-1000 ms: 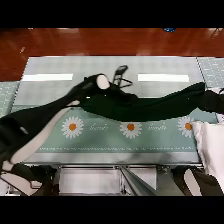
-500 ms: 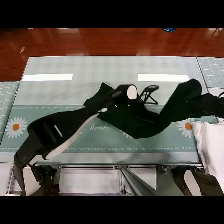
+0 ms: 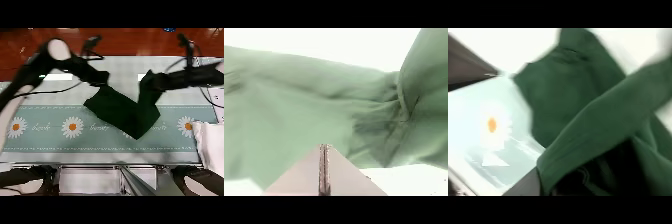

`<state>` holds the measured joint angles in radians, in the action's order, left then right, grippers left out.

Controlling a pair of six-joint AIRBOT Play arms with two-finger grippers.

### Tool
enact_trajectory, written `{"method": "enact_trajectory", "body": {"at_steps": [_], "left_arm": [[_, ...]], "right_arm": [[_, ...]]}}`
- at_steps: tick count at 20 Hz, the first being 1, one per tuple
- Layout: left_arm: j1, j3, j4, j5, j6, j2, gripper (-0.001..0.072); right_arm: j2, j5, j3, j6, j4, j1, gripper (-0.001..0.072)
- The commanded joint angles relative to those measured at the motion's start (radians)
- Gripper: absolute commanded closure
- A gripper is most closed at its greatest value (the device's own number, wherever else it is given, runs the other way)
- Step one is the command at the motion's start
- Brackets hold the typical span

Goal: Fold the shirts.

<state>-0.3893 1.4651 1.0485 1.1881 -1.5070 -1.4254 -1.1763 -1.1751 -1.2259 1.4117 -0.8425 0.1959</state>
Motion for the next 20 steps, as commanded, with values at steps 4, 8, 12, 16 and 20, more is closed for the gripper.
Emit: {"method": "enact_trajectory", "body": {"at_steps": [4, 8, 12, 16, 20], "left_arm": [[0.273, -0.43, 0.055, -0.008, 0.013, 0.513, 0.069], [0.283, -0.616, 0.051, -0.01, -0.017, 0.671, 0.069], [0.283, -0.714, 0.026, -0.067, -0.016, 0.684, 0.069], [0.312, -0.726, 0.029, -0.204, -0.016, 0.667, 0.069], [0.484, -0.581, -0.006, -0.185, -0.016, 0.675, 0.069]], "right_arm": [[-0.474, 0.115, -0.332, 0.002, 0.055, 0.263, 0.0692], [-0.624, 0.163, -0.373, 0.009, 0.098, 0.31, 0.0691], [-0.672, 0.22, -0.373, 0.001, 0.168, 0.332, 0.0303], [-0.603, 0.082, -0.373, 0.019, 0.213, 0.243, 0.0305], [-0.341, -0.283, -0.37, 0.057, 0.023, -0.009, 0.0305]]}}
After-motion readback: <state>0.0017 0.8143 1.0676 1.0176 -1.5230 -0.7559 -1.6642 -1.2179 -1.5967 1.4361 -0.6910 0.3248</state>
